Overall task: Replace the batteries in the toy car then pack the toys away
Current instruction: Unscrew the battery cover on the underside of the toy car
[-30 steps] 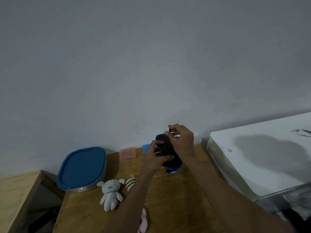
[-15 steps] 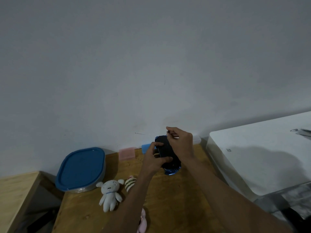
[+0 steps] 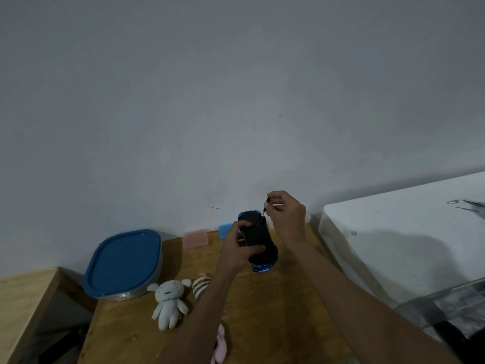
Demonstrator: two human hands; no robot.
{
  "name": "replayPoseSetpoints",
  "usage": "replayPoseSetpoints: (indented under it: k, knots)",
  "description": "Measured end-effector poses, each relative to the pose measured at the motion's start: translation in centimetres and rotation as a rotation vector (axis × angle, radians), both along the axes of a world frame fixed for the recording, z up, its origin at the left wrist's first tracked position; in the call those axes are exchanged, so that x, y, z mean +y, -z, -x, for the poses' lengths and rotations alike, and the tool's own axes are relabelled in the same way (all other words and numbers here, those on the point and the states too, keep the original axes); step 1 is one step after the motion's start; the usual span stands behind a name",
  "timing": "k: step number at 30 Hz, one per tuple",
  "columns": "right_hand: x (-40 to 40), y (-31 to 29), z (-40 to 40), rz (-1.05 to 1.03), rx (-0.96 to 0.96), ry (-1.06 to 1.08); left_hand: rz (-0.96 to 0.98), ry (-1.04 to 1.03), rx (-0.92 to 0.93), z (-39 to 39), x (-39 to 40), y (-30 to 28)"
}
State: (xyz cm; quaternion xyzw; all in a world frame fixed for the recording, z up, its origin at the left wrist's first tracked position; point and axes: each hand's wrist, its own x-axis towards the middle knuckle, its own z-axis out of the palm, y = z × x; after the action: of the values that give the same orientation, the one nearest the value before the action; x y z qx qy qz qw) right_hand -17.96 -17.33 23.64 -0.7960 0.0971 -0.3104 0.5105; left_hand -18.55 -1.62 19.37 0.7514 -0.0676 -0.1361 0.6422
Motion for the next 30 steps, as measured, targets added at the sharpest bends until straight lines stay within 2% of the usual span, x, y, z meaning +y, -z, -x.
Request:
replayPoseSetpoints:
  k: [4,7,11,18,23,27,30]
  knots:
    - [-0.8,0.7,0.5,-0.003,0.007,0.077,-0.001,-0.005,-0.021,0.1,0.4,1.0]
    - [-1.9,3.0,1.5,-0.073,0.170,0.098,-0.007,0.000,-0.030,0.0,0.8,2.2]
    - [-2.6,8.3,3.7,0.051,0.397,0.139,-0.006,-0.005,-0.019,-0.3,1.1,4.6]
    - [-1.7,17.9,7.3,0.066,0.691,0.072,0.014,-0.007,0.067,0.1,1.0,9.6]
    - [-1.2,21.7,8.2,0.255,0.900,0.016,0.015,0.024,0.122,1.2,1.6,12.5]
    - [-0.7,22.5,8.7,0.266,0.913,0.035,0.025,0.016,0.142,1.8,2.1,13.6]
    - [-0.4,21.3,7.5,0.166,0.845,0.109,0.030,0.001,0.143,1.9,2.5,13.5]
